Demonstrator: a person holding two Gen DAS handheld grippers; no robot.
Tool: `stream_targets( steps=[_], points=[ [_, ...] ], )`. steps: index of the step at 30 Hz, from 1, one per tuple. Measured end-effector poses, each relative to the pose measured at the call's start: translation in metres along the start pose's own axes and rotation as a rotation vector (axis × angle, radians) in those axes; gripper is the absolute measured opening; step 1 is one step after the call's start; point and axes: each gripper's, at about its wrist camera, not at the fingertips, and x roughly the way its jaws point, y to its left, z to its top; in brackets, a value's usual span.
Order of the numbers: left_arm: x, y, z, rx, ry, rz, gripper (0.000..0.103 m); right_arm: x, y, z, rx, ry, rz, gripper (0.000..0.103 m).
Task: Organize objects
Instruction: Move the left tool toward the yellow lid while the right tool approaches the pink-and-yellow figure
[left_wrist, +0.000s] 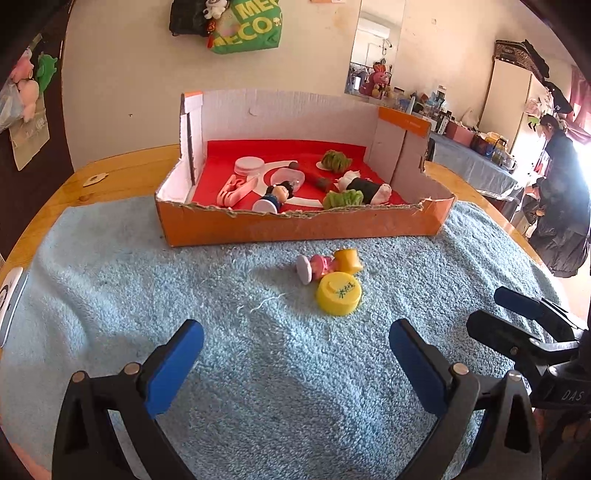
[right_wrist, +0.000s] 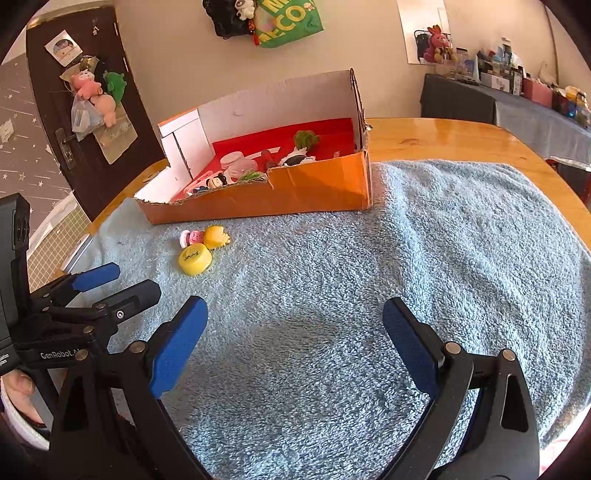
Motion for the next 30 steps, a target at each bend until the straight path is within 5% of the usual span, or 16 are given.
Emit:
stream_targets(
  steps=[7,11,16,21,30],
  points=[
    [0.023,-0.007,0.017,0.023,0.075,-0.030,0.074,0.002,-0.010,0.009,0.002,0.011,-0.007,0.097],
    [0.029,-0.010,0.022,0.034,0.075,-0.041,0.069,0.004,-0.015,0.015,0.008,0.009,-0.007,0.097],
    [0.035,-0.012,0.026,0.051,0.088,-0.091,0.042,0.010,-0.019,0.018,0.025,0.021,-0.005,0.097],
    [0.032,-0.012,0.024,0.065,0.079,-0.110,0.032,0.014,-0.020,0.018,0.032,0.028,-0.003,0.097],
    [0.014,0.002,0.021,0.056,0.054,-0.129,0.031,0.017,-0.011,0.020,0.015,0.032,0.002,0.097]
  ],
)
